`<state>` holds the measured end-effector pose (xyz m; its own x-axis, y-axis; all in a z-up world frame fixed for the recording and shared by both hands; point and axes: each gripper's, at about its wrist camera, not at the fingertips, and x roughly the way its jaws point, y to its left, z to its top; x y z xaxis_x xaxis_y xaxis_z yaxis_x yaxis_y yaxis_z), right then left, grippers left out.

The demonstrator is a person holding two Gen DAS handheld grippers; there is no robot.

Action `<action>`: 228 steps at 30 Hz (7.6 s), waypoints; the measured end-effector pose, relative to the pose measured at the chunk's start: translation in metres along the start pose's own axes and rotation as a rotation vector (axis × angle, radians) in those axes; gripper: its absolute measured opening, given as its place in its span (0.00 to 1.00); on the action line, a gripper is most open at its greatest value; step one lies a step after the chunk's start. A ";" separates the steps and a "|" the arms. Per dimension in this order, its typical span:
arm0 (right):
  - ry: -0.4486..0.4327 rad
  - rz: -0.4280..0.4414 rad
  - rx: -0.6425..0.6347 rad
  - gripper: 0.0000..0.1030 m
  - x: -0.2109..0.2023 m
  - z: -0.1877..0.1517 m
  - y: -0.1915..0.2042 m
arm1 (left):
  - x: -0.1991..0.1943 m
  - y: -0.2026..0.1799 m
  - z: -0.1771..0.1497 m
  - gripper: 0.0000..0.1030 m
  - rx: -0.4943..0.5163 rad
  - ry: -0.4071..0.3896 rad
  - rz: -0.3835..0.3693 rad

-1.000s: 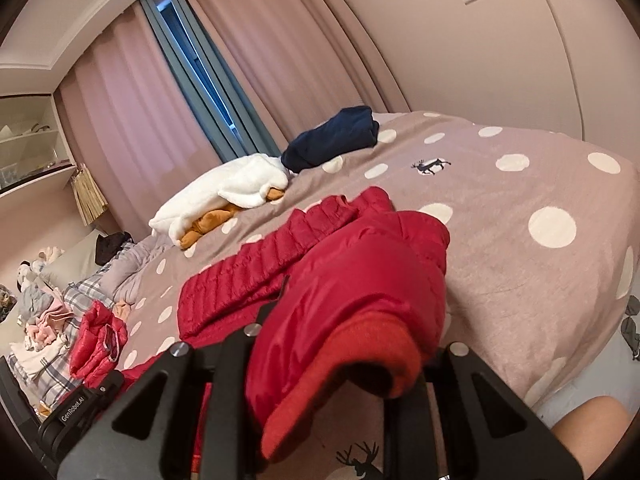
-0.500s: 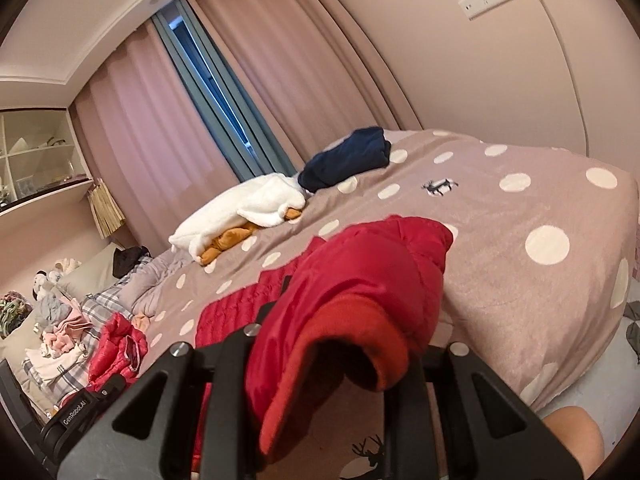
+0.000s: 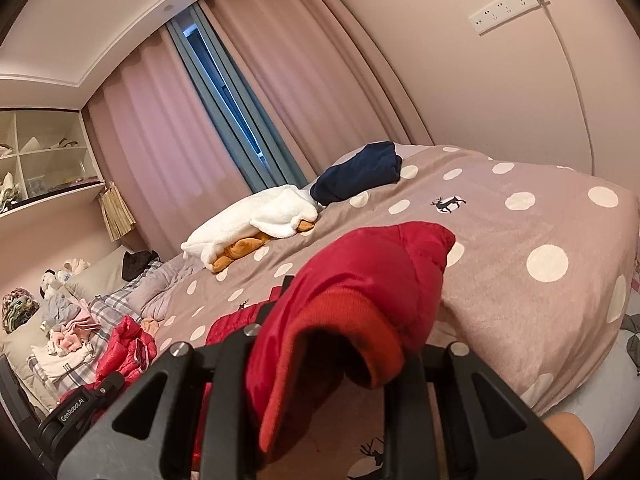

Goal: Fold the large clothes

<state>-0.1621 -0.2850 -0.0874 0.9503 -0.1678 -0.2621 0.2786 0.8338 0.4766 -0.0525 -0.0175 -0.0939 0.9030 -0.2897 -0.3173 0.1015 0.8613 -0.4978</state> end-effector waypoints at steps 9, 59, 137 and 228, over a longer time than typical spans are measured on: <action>-0.024 0.011 -0.009 0.21 -0.008 0.010 -0.001 | -0.014 -0.008 0.006 0.23 0.017 -0.031 -0.030; -0.041 0.002 -0.004 0.23 0.005 0.026 0.012 | -0.001 -0.019 0.026 0.23 -0.002 -0.035 -0.032; 0.134 -0.258 -0.166 0.27 0.228 0.031 0.028 | 0.204 -0.032 0.037 0.23 0.143 0.065 0.137; 0.191 -0.266 -0.124 0.83 0.250 0.008 0.006 | 0.231 -0.016 0.011 0.66 0.199 0.097 0.206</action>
<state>0.0784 -0.3264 -0.1432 0.8002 -0.2964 -0.5214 0.4832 0.8336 0.2676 0.1591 -0.0932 -0.1506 0.8701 -0.1309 -0.4751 0.0092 0.9682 -0.2500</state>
